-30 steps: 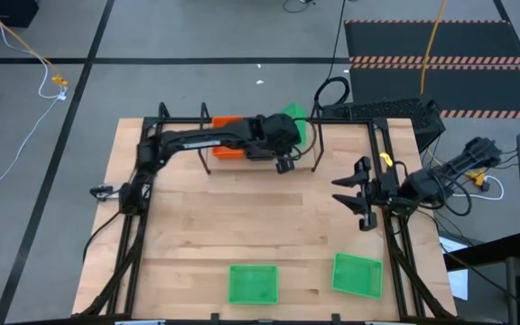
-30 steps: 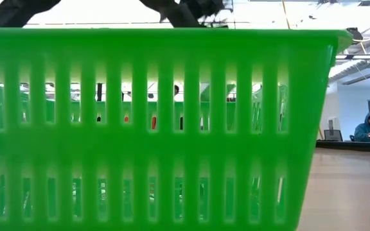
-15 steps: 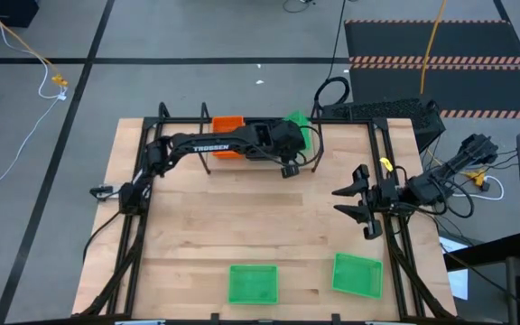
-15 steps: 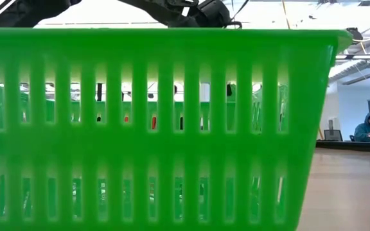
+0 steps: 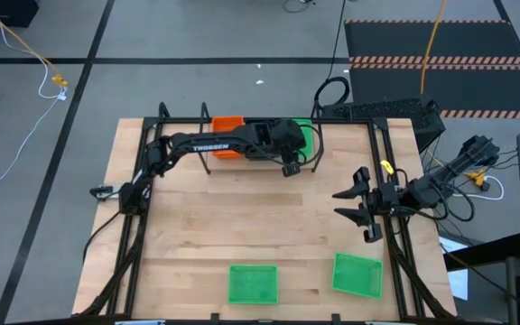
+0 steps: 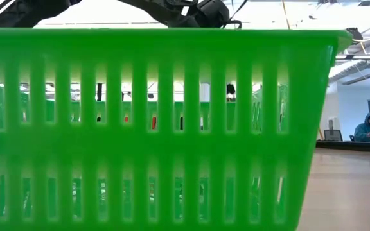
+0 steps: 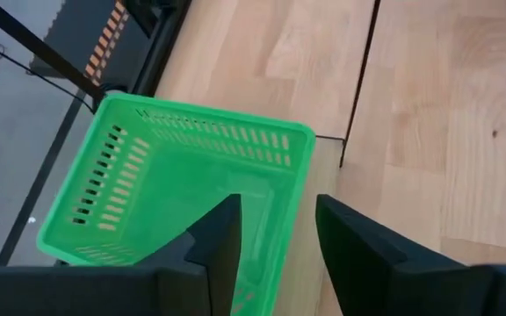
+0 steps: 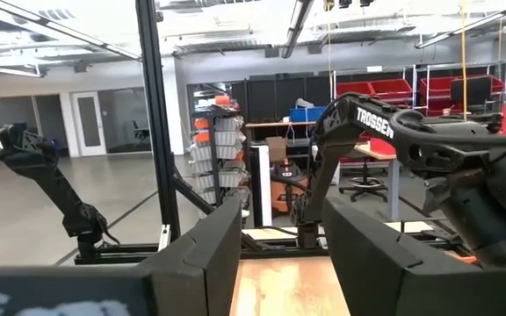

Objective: Stack baskets on shelf by color
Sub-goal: Stack the left green basket on top of the green basket on the shelf

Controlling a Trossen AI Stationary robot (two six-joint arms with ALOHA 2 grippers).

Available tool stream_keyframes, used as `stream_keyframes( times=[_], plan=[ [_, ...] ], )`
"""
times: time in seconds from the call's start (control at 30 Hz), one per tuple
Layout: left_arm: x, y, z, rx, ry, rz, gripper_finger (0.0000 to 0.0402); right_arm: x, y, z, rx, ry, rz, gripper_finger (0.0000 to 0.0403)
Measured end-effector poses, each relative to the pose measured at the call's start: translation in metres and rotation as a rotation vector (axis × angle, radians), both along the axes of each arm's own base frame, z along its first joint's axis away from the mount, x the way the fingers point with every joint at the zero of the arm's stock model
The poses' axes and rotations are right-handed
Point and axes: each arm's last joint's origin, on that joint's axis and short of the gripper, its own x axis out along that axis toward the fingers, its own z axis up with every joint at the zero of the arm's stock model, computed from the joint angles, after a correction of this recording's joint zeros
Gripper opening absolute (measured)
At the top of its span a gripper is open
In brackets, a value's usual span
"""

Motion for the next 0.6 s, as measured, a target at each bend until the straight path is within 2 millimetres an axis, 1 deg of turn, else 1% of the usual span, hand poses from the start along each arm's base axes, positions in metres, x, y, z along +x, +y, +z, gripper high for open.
stream_keyframes(
  times=[0.03, 0.1, 0.17, 0.23, 0.3, 0.33, 0.37, 0.43, 0.5, 0.57, 0.6],
  plan=[
    [0.0, -0.002, 0.003, 0.0, 0.005, -0.004, 0.0151, 0.0, 0.0, 0.0, 0.0, 0.0, 0.0, 0.0155],
    [-0.003, -0.007, 0.015, -0.003, 0.028, -0.011, 0.0152, 0.0, 0.0, 0.0, -0.001, 0.0, 0.0, 0.0155],
    [-0.006, -0.02, 0.032, 0.004, 0.049, -0.048, 0.0152, 0.0, 0.0, 0.0, -0.001, -0.002, 0.001, 0.0155],
    [-0.016, -0.039, 0.052, 0.002, 0.124, -0.101, 0.0152, -0.001, 0.0, 0.0, -0.01, 0.004, 0.005, 0.0155],
    [-0.027, -0.063, 0.063, -0.002, 0.221, -0.165, 0.0152, -0.003, 0.0, 0.0, -0.018, 0.008, 0.01, 0.0155],
    [-0.034, -0.076, 0.065, -0.012, 0.285, -0.201, 0.0151, -0.004, 0.001, 0.0, -0.019, 0.009, 0.017, 0.0155],
    [-0.041, -0.09, 0.063, -0.032, 0.365, -0.239, 0.015, -0.005, 0.001, 0.0, -0.018, 0.007, 0.023, 0.0155],
    [-0.053, -0.123, 0.053, -0.074, 0.517, -0.335, 0.0142, -0.009, 0.001, 0.002, -0.018, 0.0, 0.037, 0.0155],
    [-0.066, -0.159, 0.038, -0.109, 0.67, -0.46, 0.013, -0.011, 0.003, 0.002, -0.018, -0.004, 0.055, 0.0155],
    [-0.082, -0.196, 0.019, -0.109, 0.831, -0.594, 0.0116, -0.013, 0.004, 0.003, -0.025, -0.006, 0.068, 0.0155],
    [-0.088, -0.215, 0.009, -0.096, 0.874, -0.674, 0.011, -0.014, 0.005, 0.003, -0.028, -0.008, 0.073, 0.0155]
  ],
)
